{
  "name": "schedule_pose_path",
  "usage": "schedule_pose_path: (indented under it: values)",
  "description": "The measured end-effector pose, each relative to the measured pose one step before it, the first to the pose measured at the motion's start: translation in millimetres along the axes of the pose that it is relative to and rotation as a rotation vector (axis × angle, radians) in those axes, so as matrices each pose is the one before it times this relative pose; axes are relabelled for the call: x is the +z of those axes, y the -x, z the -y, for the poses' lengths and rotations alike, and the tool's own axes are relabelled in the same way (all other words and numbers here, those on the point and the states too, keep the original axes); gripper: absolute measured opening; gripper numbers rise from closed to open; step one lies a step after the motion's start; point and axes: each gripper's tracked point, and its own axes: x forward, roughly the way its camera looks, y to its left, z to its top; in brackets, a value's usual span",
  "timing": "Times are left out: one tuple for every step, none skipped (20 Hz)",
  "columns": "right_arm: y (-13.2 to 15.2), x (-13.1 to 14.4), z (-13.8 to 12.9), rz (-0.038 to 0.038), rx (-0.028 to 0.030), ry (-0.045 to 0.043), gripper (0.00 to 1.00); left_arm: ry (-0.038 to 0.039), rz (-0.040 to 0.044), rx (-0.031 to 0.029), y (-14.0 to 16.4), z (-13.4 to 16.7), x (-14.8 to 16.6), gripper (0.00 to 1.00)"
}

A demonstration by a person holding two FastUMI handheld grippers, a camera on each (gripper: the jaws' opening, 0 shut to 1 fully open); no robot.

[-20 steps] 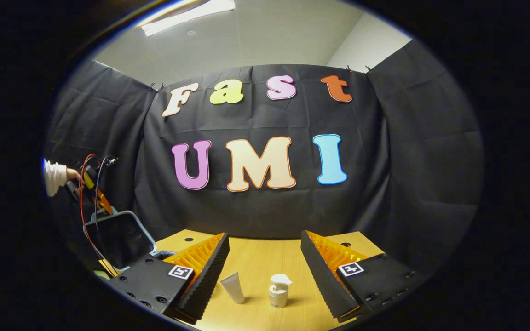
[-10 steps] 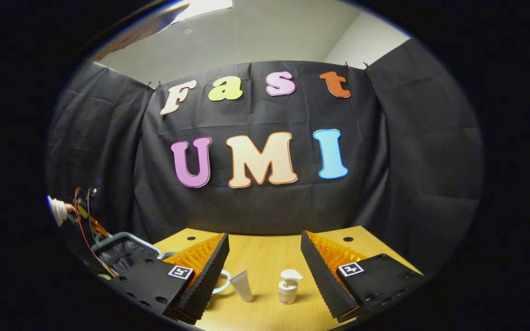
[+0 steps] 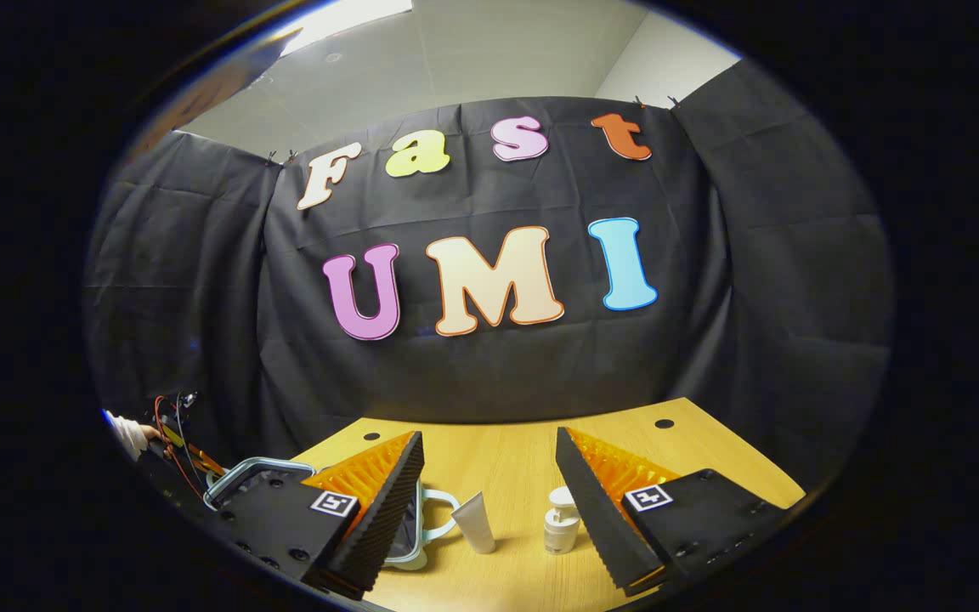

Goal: First open the suitcase, pack the skin care products into it, and then close the suitcase.

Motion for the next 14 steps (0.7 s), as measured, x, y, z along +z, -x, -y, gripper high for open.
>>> schedule_pose_path:
  values:
    - [1.11, -1.41, -0.18, -0.00415, 0.00042, 0.00559, 0.98, -0.01894, 0.0033, 0.00795, 0.47, -1.08, 1.38, 0.07]
    - [0.78, -0.66, 0.44, -0.00216, -0.00057, 0.00674, 0.98, -0.0248, 0.00676, 0.01178, 1.01, -2.55, 0.46, 0.08]
    - [0.06, 0.09, 0.69, -0.00022, -0.00143, 0.00719, 0.98, -0.0126, 0.00952, 0.00218, 1.55, 0.95, 1.56, 0.19]
    - [-0.36, 0.77, 0.59, 0.00011, -0.00054, 0.00706, 0.98, -0.01033, 0.01744, 0.01101, 2.8, 3.61, 4.92, 0.36]
    - [0.94, -1.55, 2.04, -0.00039, -0.00191, 0.00618, 0.98, -0.01895, 0.03118, 0.02572, 4.48, -1.26, 6.44, 0.54]
    - [0.27, 0.19, 2.18, 0.00074, -0.0015, 0.00366, 0.98, -0.02721, 0.02754, 0.02276, 5.13, -1.37, 3.78, 0.72]
    - [1.46, -0.58, 2.82, 0.00331, -0.00087, -0.00016, 0.98, -0.02516, 0.03481, 0.01906, 6.86, 0.98, 6.72, 0.9]
    - [-0.55, 0.09, 2.96, 0.00281, -0.00032, -0.00495, 0.98, -0.02175, 0.03289, 0.01012, 8.85, 4.12, 7.26, 0.9]
    - [-2.17, -2.74, 2.52, 0.0, -0.00027, -0.00702, 0.98, -0.01797, 0.02494, 0.01155, 7.88, 5.16, 6.19, 0.9]
    - [-2.37, -2.35, 2.59, -0.00315, 0.00123, -0.00616, 0.98, -0.02145, 0.02664, 0.00803, 8.81, 8.93, 3.76, 0.9]
    - [-0.09, -2.23, 3.57, -0.0015, 0.0003, -0.00159, 0.98, -0.02549, 0.03421, 0.00008, 11.24, 13.13, 5.31, 0.9]
    - [-2.38, -0.32, 4.69, 0.00126, -0.00005, 0.00302, 0.98, -0.03184, 0.04263, -0.01343, 11.4, 18.51, 7.03, 0.9]
    - [-1.29, -2.35, 5.28, -0.00105, -0.00119, 0.0056, 0.98, -0.036, 0.0473, -0.01648, 10.68, 20.19, 7.34, 0.9]
    - [-2.45, -3.69, 4.83, -0.00423, 0.00054, 0.00538, 0.98, -0.04004, 0.04607, -0.0194, 10.72, 23.86, 9.04, 0.9]
